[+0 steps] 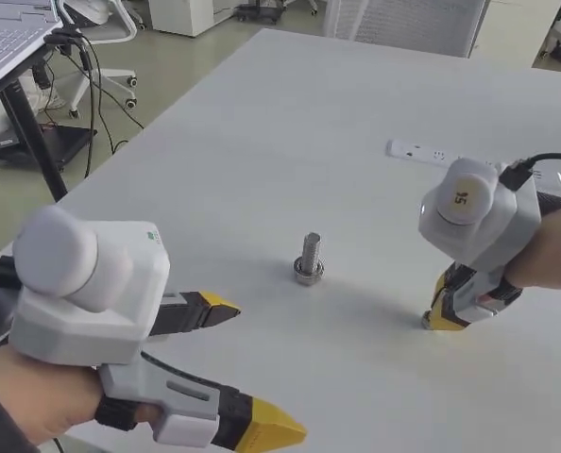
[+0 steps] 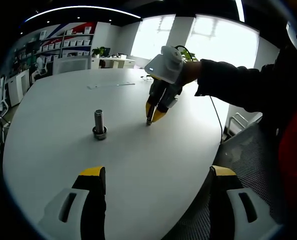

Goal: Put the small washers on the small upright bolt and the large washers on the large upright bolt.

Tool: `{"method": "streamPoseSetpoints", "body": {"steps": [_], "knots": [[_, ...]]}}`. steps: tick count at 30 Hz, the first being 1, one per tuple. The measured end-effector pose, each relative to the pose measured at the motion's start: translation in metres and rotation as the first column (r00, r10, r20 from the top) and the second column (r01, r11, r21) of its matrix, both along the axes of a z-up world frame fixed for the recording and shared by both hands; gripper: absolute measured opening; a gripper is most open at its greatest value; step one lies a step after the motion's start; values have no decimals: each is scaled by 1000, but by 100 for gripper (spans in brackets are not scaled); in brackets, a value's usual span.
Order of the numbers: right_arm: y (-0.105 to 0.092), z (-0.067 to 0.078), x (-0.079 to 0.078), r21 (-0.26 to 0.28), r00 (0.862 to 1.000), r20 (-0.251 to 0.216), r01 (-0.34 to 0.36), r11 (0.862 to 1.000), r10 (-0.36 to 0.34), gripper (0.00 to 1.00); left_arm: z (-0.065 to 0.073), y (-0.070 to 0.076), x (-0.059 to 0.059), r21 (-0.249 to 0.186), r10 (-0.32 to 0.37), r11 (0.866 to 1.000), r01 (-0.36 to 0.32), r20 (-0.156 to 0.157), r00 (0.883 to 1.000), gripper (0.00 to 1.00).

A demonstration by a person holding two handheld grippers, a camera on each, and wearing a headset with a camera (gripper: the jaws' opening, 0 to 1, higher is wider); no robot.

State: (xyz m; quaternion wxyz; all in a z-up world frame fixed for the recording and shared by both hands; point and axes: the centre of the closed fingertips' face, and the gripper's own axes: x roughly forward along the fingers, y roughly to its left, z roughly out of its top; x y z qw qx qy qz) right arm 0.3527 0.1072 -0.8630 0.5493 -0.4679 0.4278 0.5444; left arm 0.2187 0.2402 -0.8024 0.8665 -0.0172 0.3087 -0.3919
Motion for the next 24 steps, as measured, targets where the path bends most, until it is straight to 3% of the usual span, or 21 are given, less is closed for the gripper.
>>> {"method": "streamPoseSetpoints", "body": {"steps": [12,24], "knots": [[0,3,-1,20,1000,-3,24,1000,-24,19,1,-1,0,2,-1,1000,1,0,1000,85],[-4,5,-1,41,998,-3,59,997,-59,31,1,-1,-1,2,-4,1000,4,3,1000,85]]}}
